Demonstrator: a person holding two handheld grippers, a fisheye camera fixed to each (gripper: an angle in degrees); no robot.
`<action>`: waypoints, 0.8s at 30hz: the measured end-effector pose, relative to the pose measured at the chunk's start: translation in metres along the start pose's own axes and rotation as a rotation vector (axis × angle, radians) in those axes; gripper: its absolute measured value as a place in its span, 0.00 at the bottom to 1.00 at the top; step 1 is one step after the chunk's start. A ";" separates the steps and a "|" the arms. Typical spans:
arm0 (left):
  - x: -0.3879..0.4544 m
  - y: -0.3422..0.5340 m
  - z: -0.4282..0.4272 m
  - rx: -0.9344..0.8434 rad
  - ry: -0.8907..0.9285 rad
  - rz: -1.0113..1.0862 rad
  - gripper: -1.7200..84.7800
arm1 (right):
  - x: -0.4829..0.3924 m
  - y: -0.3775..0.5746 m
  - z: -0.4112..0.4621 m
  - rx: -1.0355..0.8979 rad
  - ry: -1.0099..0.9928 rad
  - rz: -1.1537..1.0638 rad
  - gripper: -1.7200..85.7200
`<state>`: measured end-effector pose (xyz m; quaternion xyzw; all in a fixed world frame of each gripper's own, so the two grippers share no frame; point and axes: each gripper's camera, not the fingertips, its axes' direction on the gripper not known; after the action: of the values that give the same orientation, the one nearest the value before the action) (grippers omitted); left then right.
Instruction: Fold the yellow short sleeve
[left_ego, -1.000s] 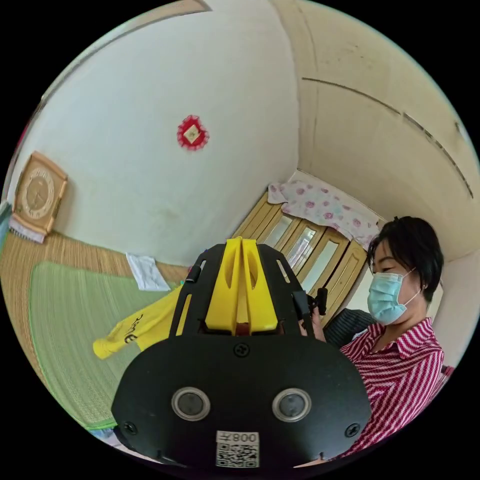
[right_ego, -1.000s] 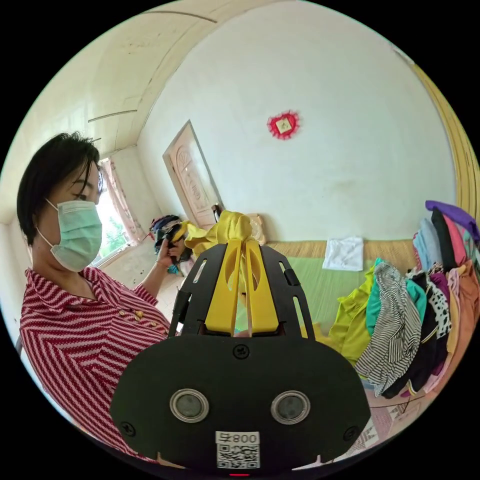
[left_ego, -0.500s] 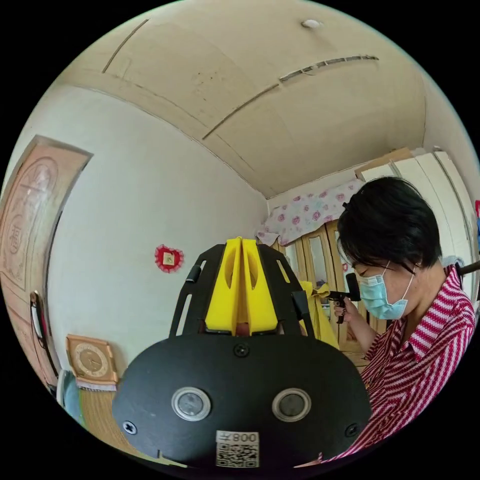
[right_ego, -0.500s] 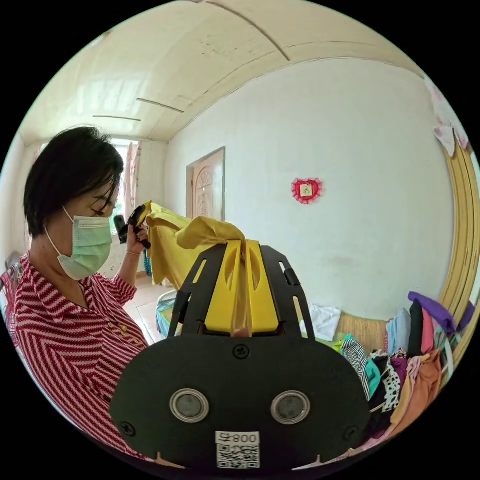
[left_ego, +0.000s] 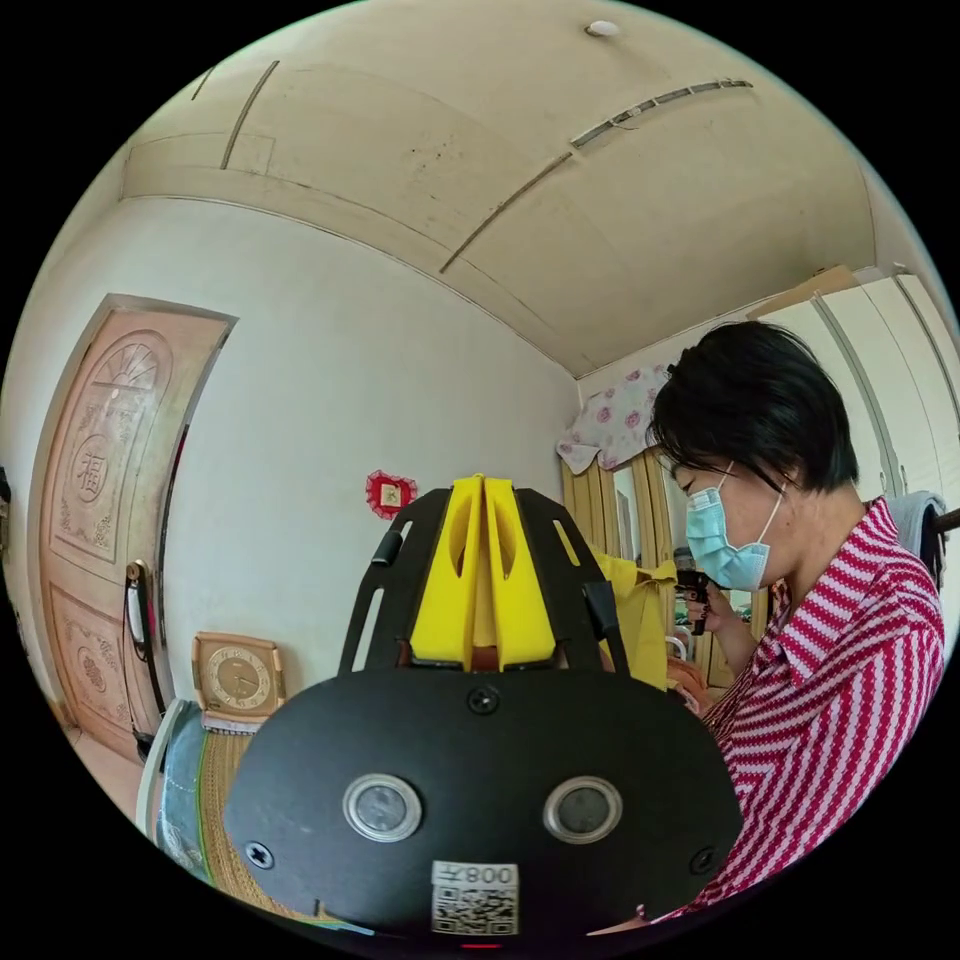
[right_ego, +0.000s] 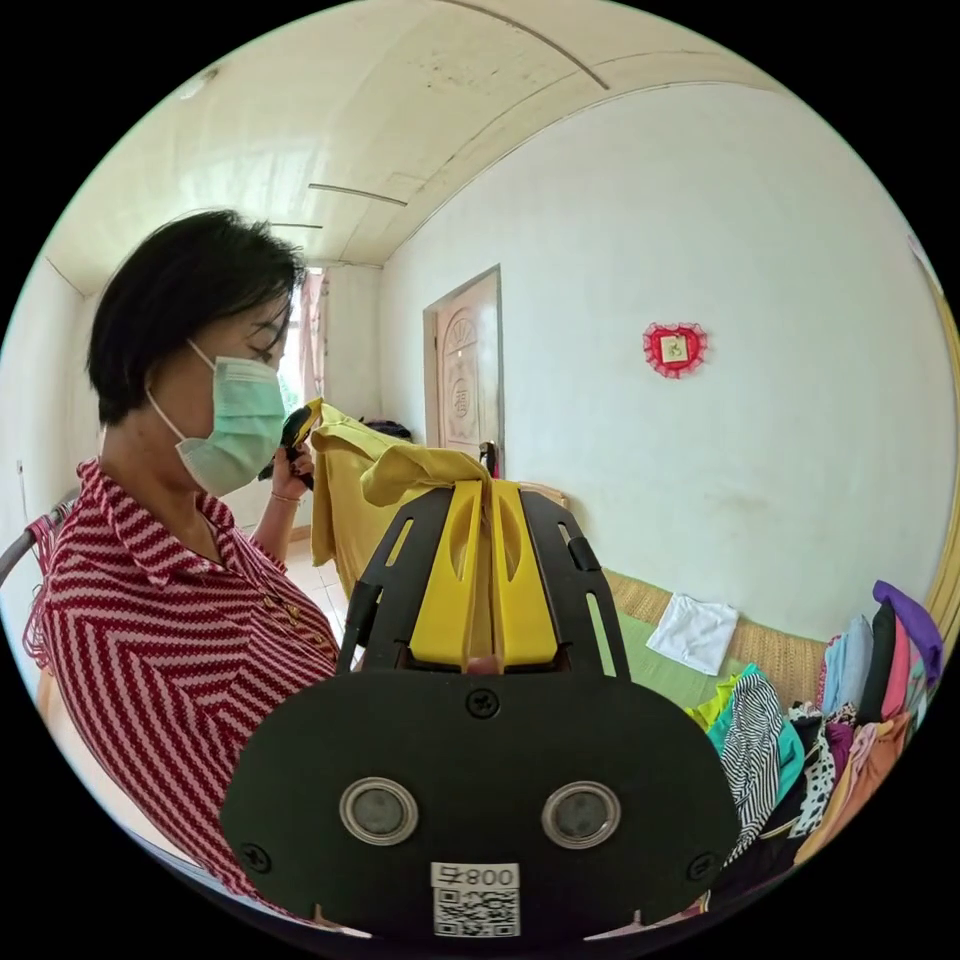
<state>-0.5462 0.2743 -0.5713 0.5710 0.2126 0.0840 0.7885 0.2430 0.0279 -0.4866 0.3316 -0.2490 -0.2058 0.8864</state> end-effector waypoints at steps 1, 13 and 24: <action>-0.003 0.001 -0.001 0.007 -0.010 -0.001 0.02 | 0.000 0.000 0.002 0.003 -0.002 -0.007 0.03; -0.081 0.036 0.076 -0.073 -0.064 -0.079 0.02 | 0.066 0.003 0.106 -0.051 0.062 -0.015 0.03; -0.275 0.174 0.319 -0.467 -0.199 -0.291 0.02 | 0.304 0.042 0.367 -0.338 0.082 0.225 0.03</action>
<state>-0.6358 -0.0472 -0.2607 0.3431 0.1888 -0.0395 0.9193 0.2803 -0.2821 -0.1243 0.1565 -0.2103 -0.1306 0.9562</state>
